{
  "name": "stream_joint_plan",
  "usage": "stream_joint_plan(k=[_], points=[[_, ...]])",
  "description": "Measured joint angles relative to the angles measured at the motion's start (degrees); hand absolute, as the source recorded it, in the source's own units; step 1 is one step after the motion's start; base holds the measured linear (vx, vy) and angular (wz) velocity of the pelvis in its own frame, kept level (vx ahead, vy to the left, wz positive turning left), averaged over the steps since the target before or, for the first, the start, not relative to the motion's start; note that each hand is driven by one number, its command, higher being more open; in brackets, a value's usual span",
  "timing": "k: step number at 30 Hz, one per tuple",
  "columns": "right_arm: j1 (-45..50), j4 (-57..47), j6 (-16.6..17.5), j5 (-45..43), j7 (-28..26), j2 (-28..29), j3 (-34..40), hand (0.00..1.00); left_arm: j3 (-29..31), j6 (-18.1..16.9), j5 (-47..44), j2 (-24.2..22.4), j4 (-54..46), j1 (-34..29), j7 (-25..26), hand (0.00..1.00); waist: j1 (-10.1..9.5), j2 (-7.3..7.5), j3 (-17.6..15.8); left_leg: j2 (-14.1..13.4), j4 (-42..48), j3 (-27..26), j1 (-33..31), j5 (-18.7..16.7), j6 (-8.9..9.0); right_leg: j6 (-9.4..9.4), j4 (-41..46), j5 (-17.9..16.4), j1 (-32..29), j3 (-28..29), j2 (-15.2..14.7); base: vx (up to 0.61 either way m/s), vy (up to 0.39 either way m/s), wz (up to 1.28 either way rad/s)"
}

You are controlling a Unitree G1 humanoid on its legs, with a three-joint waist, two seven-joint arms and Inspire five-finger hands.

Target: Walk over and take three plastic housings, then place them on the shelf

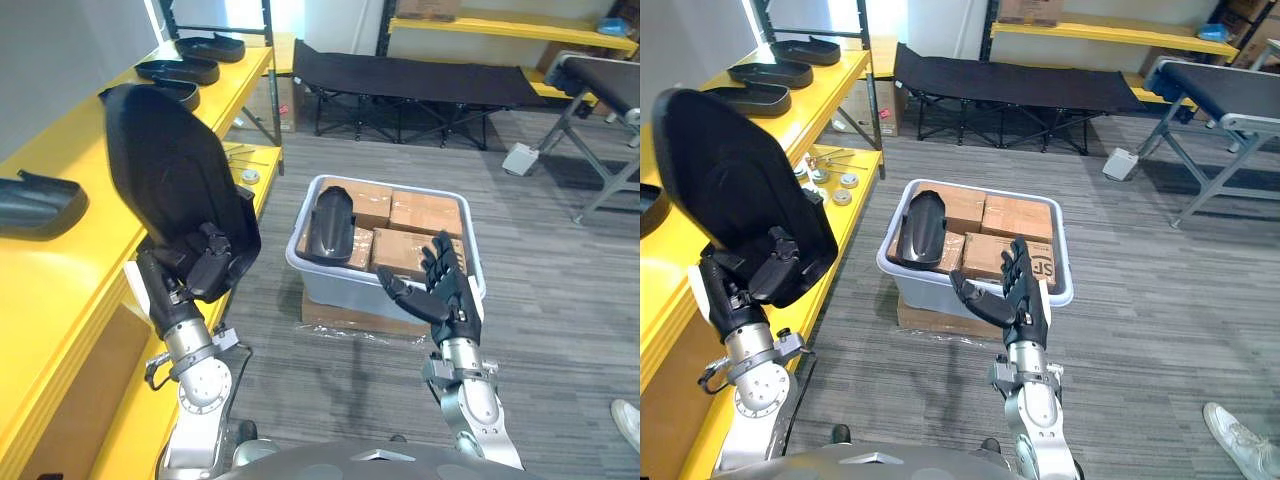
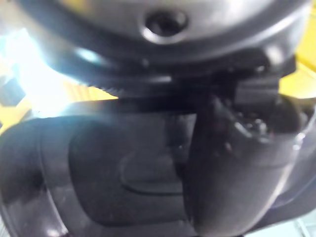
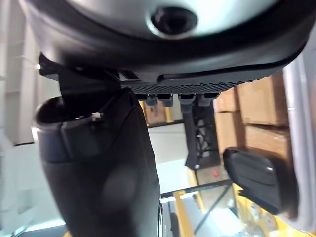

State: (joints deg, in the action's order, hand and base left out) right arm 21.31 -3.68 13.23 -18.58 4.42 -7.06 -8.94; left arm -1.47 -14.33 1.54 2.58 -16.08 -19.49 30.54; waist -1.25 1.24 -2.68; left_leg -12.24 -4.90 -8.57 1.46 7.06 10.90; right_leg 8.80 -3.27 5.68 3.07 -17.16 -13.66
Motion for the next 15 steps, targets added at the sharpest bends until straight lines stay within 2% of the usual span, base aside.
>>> stream_joint_plan(k=[3,5,7,10,12,15], points=[[0.44,0.34,-2.78,-0.98,-3.48,-0.08,-0.28,1.00,0.15,-1.22,-6.41,-0.02,-1.20,-1.68,-4.58,0.00,-0.39,-0.63,0.21,0.00,0.02,0.33,-0.10,-0.08,0.06,0.12,0.00,-0.21,0.23,-0.35,0.00,0.01,0.000,0.07],[-0.09,0.66,-2.79,-0.06,-4.36,-0.53,-1.37,1.00,0.64,-1.24,-7.59,0.02,-2.78,-2.59,-6.07,0.00,-0.77,-0.77,0.27,0.02,0.02,1.48,-0.52,-0.09,0.02,0.22,0.00,-0.49,0.87,-1.57,0.00,0.01,-0.003,0.30],[-1.16,0.76,-2.79,0.38,-5.11,-1.82,-3.16,1.00,1.27,-1.35,-9.22,0.04,-5.11,-3.56,-7.16,0.00,-2.01,-0.82,0.30,0.16,0.04,3.24,-1.22,0.03,-0.05,0.24,0.00,-0.81,1.54,-3.34,0.00,0.01,-0.007,0.44],[-5.19,1.64,-2.79,2.91,-5.16,-3.63,-5.54,1.00,4.64,-1.47,-10.45,-0.01,-7.68,-3.93,-7.52,0.00,-4.18,-0.91,0.39,0.97,0.06,8.48,-2.96,0.61,-0.33,0.77,0.09,-1.66,3.77,-8.40,-0.08,0.01,-0.020,0.83],[-8.72,3.01,-2.79,4.93,-4.70,-4.01,-6.90,1.00,8.64,-1.83,-10.79,-0.23,-9.91,-5.78,-7.55,0.00,-6.84,-0.84,0.46,1.80,0.07,12.01,-3.57,0.74,-0.38,1.37,0.13,-2.50,5.95,-11.93,-0.26,0.02,-0.028,0.81],[-10.94,3.91,-3.43,7.17,-3.05,-3.73,-7.62,1.00,13.71,-3.25,-13.41,-0.87,-11.92,-8.92,-9.10,0.00,-9.54,-0.54,0.89,3.21,0.08,17.17,-5.27,1.31,-0.67,2.10,0.32,-3.83,8.29,-17.25,-0.44,0.04,-0.050,0.88]])
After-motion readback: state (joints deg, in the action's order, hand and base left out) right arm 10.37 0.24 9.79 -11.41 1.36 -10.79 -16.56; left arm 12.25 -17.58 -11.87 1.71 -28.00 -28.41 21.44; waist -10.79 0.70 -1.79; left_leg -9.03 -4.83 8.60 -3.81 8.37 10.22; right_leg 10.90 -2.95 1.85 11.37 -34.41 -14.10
